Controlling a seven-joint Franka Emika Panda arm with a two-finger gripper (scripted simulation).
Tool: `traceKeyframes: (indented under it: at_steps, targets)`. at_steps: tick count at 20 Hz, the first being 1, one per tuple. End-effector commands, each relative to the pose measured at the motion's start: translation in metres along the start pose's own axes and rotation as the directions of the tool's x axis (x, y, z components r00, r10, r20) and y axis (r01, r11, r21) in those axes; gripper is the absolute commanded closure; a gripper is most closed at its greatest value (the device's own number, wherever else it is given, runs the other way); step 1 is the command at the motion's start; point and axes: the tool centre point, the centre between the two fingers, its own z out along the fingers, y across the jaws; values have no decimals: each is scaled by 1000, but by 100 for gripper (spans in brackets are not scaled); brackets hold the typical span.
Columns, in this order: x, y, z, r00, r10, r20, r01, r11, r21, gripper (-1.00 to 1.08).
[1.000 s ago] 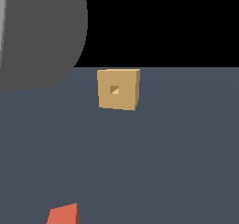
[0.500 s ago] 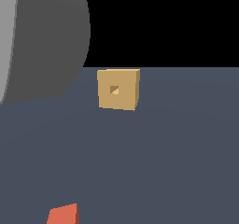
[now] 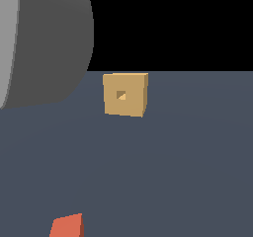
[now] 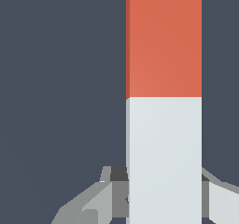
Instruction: Insert the peg into the horizontal hole in a box.
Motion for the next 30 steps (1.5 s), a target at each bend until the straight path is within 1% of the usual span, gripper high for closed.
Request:
traceKeyframes:
  at_steps: [1,7,12,16,21,30]
  targets:
    - [4,0,-1,1000,3,0,-3,1000,-1,108]
    - [24,-1,-5,1000,26,0,-26,1000,-1,108]
    - [54,-3,-10,998,60,0,-60,998,-1,108]
    - [87,-4,-16,995,97,0,-97,995,-1,108]
    - [136,-2,-24,988,152,0,-152,988,-1,108]
    - [220,8,-39,969,246,0,-246,969,-1,108]
